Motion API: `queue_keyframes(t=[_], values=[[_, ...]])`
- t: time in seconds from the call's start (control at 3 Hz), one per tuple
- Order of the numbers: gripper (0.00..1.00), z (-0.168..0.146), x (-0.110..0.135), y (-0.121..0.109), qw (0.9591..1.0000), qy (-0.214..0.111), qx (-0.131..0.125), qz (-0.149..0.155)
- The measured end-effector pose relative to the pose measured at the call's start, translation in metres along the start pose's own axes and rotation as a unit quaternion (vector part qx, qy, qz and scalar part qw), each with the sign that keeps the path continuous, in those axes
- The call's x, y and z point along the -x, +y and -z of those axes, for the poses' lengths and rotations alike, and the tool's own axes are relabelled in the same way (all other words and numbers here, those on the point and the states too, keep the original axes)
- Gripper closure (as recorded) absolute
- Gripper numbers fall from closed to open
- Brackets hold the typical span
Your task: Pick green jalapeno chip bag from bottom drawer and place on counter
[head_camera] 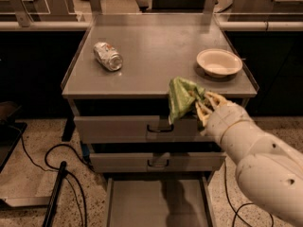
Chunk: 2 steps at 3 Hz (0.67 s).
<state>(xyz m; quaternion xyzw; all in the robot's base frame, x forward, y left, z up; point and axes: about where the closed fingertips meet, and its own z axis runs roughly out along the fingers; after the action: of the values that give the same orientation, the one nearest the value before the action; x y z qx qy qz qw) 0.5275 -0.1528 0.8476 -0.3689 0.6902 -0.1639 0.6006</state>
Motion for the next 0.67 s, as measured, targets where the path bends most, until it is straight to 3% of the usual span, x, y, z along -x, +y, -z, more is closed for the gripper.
queue_keyframes(t=[0.33, 0.67], values=[[1.0, -0.0044, 0.0524, -0.0533, 0.997, -0.057, -0.048, -0.017], [1.0, -0.006, 0.0529, -0.0533, 0.997, -0.057, -0.048, -0.018]])
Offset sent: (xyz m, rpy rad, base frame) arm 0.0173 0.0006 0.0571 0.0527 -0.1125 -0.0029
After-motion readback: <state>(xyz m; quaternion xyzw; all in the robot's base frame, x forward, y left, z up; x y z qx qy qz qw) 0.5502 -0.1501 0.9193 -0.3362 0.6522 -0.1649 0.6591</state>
